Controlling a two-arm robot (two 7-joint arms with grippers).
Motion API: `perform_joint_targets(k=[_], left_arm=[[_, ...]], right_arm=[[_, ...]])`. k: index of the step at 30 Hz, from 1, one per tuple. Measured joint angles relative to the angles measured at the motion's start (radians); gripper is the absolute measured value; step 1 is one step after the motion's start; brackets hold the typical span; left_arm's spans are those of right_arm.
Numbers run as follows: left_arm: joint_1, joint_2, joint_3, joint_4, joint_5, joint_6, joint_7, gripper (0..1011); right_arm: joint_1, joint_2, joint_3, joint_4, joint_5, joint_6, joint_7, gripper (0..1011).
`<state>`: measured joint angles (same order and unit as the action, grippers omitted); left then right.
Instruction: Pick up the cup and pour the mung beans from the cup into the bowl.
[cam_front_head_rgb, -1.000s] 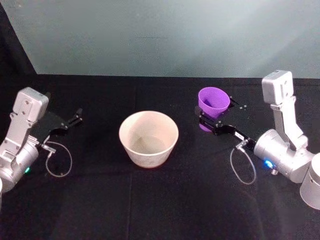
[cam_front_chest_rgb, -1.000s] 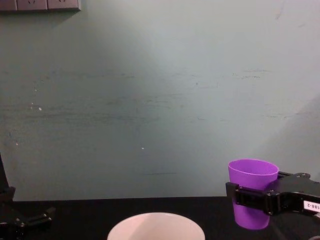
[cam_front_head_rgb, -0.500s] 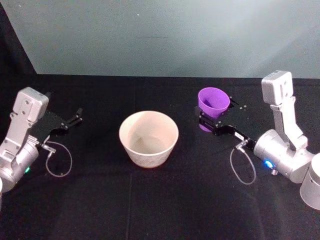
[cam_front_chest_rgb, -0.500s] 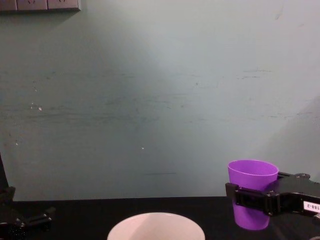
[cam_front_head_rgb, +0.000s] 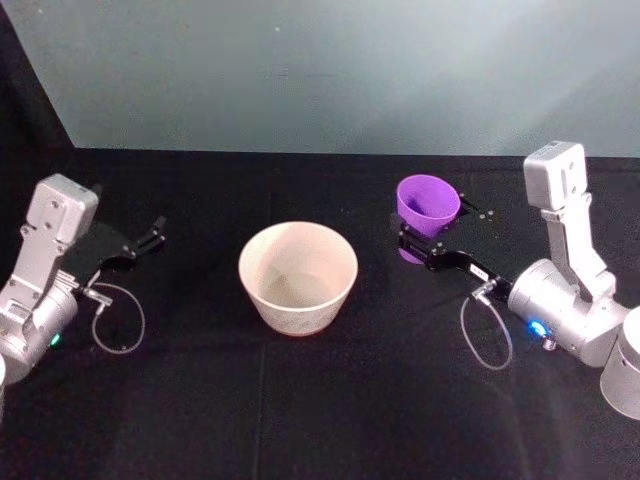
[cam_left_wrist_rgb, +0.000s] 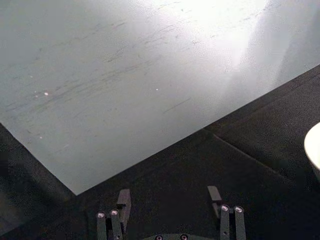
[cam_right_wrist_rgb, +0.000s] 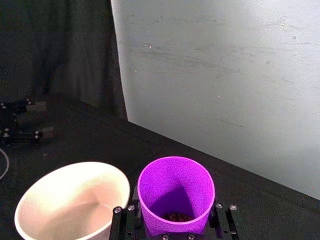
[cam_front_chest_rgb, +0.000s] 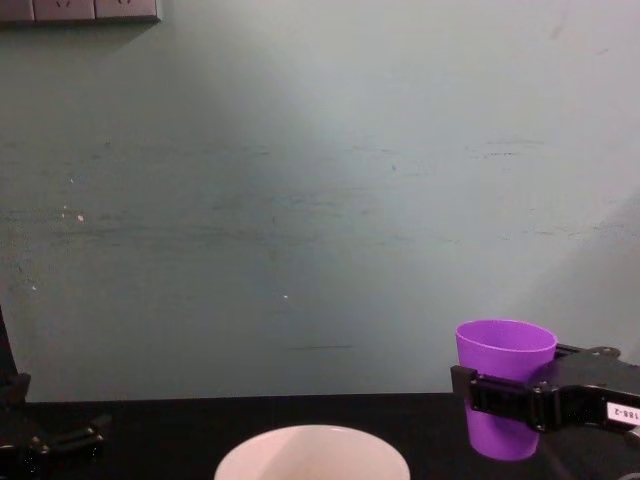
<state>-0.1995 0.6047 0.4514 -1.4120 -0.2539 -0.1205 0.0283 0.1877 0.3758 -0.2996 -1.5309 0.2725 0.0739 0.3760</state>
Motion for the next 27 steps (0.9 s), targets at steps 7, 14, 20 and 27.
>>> perform_joint_targets(k=[7,14,20,27], left_arm=[[0.0,0.0,0.0,0.0,0.0,0.0,0.0,1000],[0.0,0.0,0.0,0.0,0.0,0.0,0.0,1000],[0.0,0.0,0.0,0.0,0.0,0.0,0.0,1000],[0.0,0.0,0.0,0.0,0.0,0.0,0.0,1000]], right_arm=[[0.0,0.0,0.0,0.0,0.0,0.0,0.0,721],[0.0,0.0,0.0,0.0,0.0,0.0,0.0,721],[0.0,0.0,0.0,0.0,0.0,0.0,0.0,721],[0.0,0.0,0.0,0.0,0.0,0.0,0.0,721]])
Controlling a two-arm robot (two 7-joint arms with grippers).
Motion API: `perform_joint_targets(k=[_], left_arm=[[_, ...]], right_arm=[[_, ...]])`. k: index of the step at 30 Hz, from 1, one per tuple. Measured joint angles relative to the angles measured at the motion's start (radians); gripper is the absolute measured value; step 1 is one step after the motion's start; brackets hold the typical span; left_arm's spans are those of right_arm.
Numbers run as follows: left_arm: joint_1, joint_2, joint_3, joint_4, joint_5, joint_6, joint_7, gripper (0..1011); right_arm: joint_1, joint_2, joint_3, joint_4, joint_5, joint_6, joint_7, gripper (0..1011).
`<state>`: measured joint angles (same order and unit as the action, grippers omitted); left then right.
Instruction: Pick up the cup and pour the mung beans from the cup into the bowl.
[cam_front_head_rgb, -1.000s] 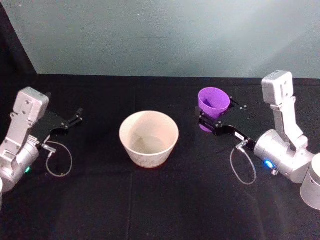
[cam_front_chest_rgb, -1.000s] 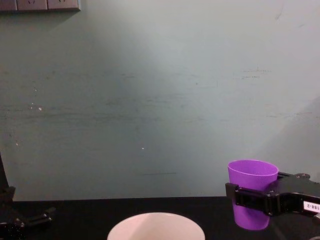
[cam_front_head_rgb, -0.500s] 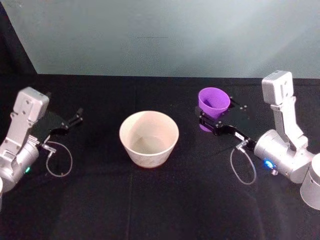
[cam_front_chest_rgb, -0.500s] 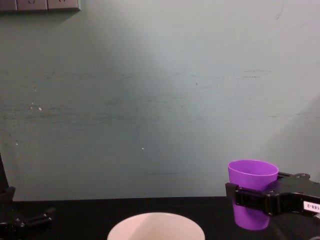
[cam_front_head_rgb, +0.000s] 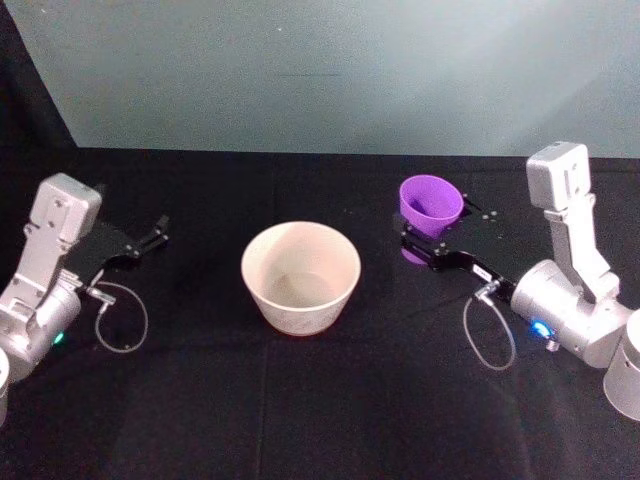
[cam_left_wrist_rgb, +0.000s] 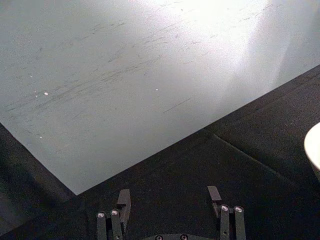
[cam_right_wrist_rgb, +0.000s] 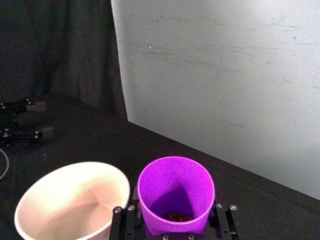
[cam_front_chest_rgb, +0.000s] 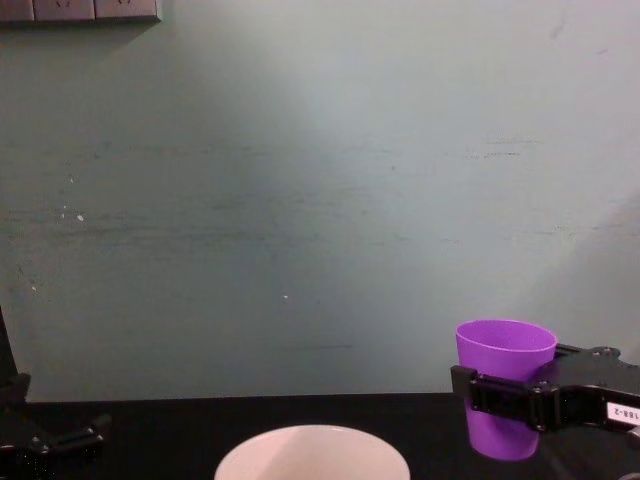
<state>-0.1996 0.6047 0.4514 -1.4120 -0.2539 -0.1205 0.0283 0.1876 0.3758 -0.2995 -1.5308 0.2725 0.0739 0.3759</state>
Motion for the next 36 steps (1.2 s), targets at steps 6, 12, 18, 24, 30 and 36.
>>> perform_joint_targets(k=[6,12,18,24,30,36], left_arm=[[0.0,0.0,0.0,0.0,0.0,0.0,0.0,1000],[0.0,0.0,0.0,0.0,0.0,0.0,0.0,1000],[0.0,0.0,0.0,0.0,0.0,0.0,0.0,1000],[0.0,0.0,0.0,0.0,0.0,0.0,0.0,1000],[0.0,0.0,0.0,0.0,0.0,0.0,0.0,1000],[0.0,0.0,0.0,0.0,0.0,0.0,0.0,1000]], right_arm=[[0.0,0.0,0.0,0.0,0.0,0.0,0.0,721],[0.0,0.0,0.0,0.0,0.0,0.0,0.0,721],[0.0,0.0,0.0,0.0,0.0,0.0,0.0,721],[0.0,0.0,0.0,0.0,0.0,0.0,0.0,721],[0.0,0.0,0.0,0.0,0.0,0.0,0.0,721],[0.0,0.0,0.0,0.0,0.0,0.0,0.0,721]])
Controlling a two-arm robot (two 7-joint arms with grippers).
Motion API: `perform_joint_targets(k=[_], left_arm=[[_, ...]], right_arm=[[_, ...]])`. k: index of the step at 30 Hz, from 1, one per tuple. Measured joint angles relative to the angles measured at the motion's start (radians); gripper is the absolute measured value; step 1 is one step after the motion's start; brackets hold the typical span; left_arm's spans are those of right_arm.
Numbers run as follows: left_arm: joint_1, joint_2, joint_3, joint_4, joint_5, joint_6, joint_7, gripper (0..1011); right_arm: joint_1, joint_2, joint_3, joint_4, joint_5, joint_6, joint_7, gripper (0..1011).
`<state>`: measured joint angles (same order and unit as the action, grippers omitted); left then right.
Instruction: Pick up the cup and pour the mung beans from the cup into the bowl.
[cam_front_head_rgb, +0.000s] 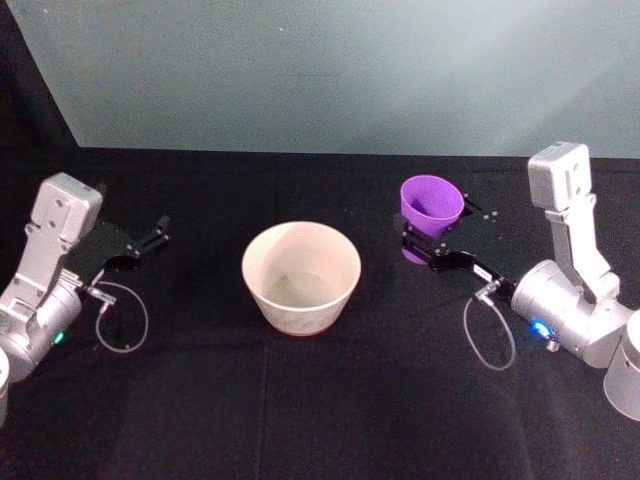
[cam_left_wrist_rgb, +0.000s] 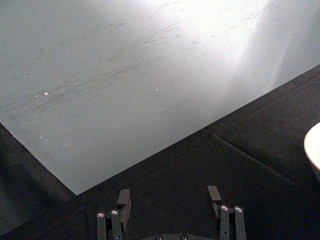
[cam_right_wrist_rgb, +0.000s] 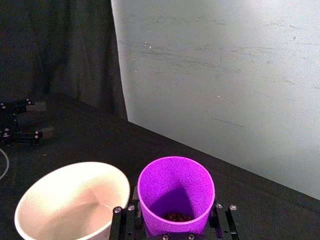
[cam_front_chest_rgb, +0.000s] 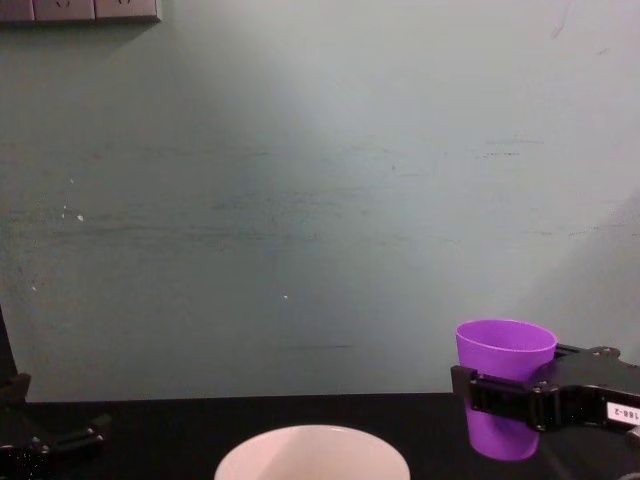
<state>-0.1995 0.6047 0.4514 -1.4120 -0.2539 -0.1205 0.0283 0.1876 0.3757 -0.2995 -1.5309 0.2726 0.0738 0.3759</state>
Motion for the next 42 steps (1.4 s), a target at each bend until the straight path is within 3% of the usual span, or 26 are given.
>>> perform_joint_targets(k=[42], left_arm=[[0.0,0.0,0.0,0.0,0.0,0.0,0.0,1000]], right_arm=[[0.0,0.0,0.0,0.0,0.0,0.0,0.0,721]])
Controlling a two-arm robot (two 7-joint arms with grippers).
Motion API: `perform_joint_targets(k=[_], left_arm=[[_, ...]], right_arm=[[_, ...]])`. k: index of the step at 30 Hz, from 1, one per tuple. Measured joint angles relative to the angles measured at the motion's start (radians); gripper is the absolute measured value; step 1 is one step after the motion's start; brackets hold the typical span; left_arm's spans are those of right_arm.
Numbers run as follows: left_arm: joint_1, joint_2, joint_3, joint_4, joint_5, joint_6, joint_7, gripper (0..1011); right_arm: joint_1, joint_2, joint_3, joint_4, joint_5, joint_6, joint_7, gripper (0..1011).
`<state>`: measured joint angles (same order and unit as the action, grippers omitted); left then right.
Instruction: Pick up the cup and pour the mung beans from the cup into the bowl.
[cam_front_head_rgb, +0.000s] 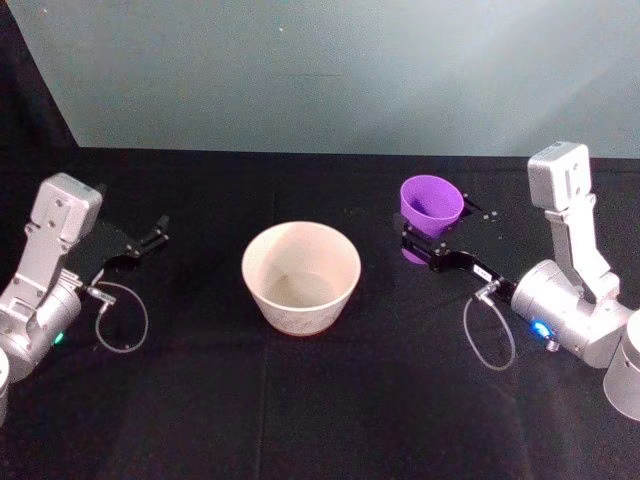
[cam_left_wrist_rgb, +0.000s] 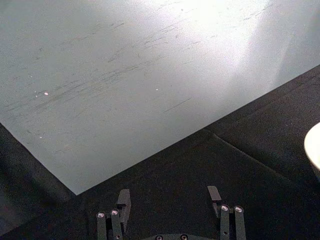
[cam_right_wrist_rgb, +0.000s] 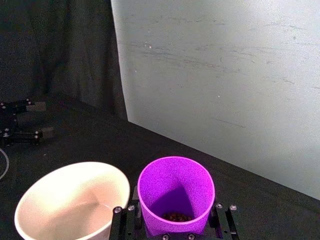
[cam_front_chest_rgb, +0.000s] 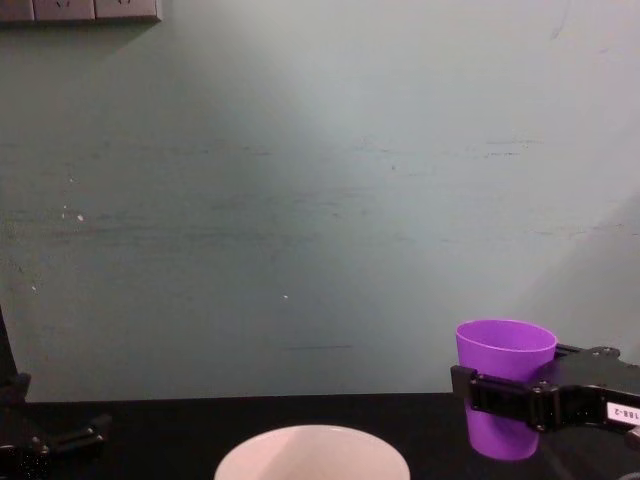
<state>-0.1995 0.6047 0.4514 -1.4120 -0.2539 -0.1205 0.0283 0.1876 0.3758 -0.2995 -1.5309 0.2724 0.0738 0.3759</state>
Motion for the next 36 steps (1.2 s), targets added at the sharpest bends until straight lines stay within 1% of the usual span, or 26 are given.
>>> perform_joint_targets(k=[2,5,9,12,13,15,16,19,20,22,25,26,28,29,32,33,35,36], left_arm=[[0.0,0.0,0.0,0.0,0.0,0.0,0.0,1000],[0.0,0.0,0.0,0.0,0.0,0.0,0.0,1000],[0.0,0.0,0.0,0.0,0.0,0.0,0.0,1000],[0.0,0.0,0.0,0.0,0.0,0.0,0.0,1000],[0.0,0.0,0.0,0.0,0.0,0.0,0.0,1000],[0.0,0.0,0.0,0.0,0.0,0.0,0.0,1000],[0.0,0.0,0.0,0.0,0.0,0.0,0.0,1000],[0.0,0.0,0.0,0.0,0.0,0.0,0.0,1000],[0.0,0.0,0.0,0.0,0.0,0.0,0.0,1000],[0.0,0.0,0.0,0.0,0.0,0.0,0.0,1000],[0.0,0.0,0.0,0.0,0.0,0.0,0.0,1000],[0.0,0.0,0.0,0.0,0.0,0.0,0.0,1000],[0.0,0.0,0.0,0.0,0.0,0.0,0.0,1000],[0.0,0.0,0.0,0.0,0.0,0.0,0.0,1000],[0.0,0.0,0.0,0.0,0.0,0.0,0.0,1000],[0.0,0.0,0.0,0.0,0.0,0.0,0.0,1000],[0.0,0.0,0.0,0.0,0.0,0.0,0.0,1000],[0.0,0.0,0.0,0.0,0.0,0.0,0.0,1000]], right_arm=[[0.0,0.001,-0.002,-0.001,-0.002,0.0,-0.001,721],[0.003,0.006,-0.011,-0.009,-0.021,0.0,-0.011,721],[0.005,0.011,-0.02,-0.026,-0.051,0.005,-0.028,721],[0.012,0.017,-0.035,-0.042,-0.09,0.017,-0.041,721],[0.017,0.02,-0.045,-0.05,-0.113,0.026,-0.045,720],[0.024,0.023,-0.057,-0.058,-0.14,0.037,-0.051,721],[0.032,0.027,-0.069,-0.067,-0.172,0.049,-0.057,721],[0.042,0.032,-0.087,-0.079,-0.215,0.069,-0.064,721],[0.049,0.034,-0.097,-0.086,-0.241,0.081,-0.067,721],[0.059,0.036,-0.112,-0.094,-0.277,0.095,-0.07,721],[0.069,0.038,-0.127,-0.102,-0.314,0.111,-0.073,721],[0.077,0.039,-0.137,-0.105,-0.339,0.12,-0.074,721],[0.086,0.04,-0.148,-0.108,-0.365,0.128,-0.074,721],[0.096,0.041,-0.161,-0.11,-0.39,0.138,-0.074,721],[0.11,0.04,-0.178,-0.11,-0.426,0.152,-0.074,721],[0.118,0.038,-0.187,-0.11,-0.446,0.158,-0.073,721],[0.126,0.036,-0.198,-0.11,-0.467,0.164,-0.073,721],[0.133,0.033,-0.208,-0.11,-0.488,0.17,-0.073,721]])
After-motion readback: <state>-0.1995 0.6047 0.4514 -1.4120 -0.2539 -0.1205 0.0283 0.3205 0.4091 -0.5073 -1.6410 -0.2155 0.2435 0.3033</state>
